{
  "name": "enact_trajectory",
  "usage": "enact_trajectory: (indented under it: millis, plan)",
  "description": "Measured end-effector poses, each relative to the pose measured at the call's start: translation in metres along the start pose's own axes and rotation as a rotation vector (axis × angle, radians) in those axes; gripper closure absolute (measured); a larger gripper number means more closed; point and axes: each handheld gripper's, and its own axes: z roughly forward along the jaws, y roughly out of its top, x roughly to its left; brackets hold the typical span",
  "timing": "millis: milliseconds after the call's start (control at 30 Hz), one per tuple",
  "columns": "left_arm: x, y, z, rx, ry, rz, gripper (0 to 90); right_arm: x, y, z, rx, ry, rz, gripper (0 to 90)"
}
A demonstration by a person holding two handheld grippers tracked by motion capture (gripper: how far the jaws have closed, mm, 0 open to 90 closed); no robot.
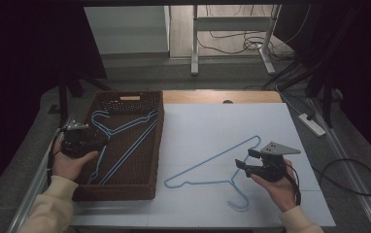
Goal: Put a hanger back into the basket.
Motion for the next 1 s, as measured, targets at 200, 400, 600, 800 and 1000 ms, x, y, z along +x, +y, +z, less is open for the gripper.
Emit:
enact_trajectory:
  millis: [200, 400, 600, 800, 1000]
  plan:
    - [-0.012, 0.007, -0.019, -0.099, -0.067, 0.042, 31.9, -0.001, 0.0, 0.0, 0.013, -0.001, 0.001, 31.7]
    - [-0.041, 0.013, -0.038, -0.181, -0.179, 0.106, 31.2, -0.002, -0.001, -0.001, 0.018, -0.008, -0.001, 31.4]
    - [-0.07, 0.012, -0.043, -0.18, -0.25, 0.168, 30.8, -0.004, -0.003, -0.003, 0.028, -0.013, 0.002, 31.4]
    - [-0.09, 0.01, -0.044, -0.178, -0.294, 0.206, 30.6, -0.006, -0.006, -0.005, 0.033, -0.016, 0.013, 31.4]
    - [-0.113, 0.004, -0.041, -0.166, -0.352, 0.24, 30.5, -0.007, -0.008, -0.007, 0.038, -0.014, 0.015, 31.5]
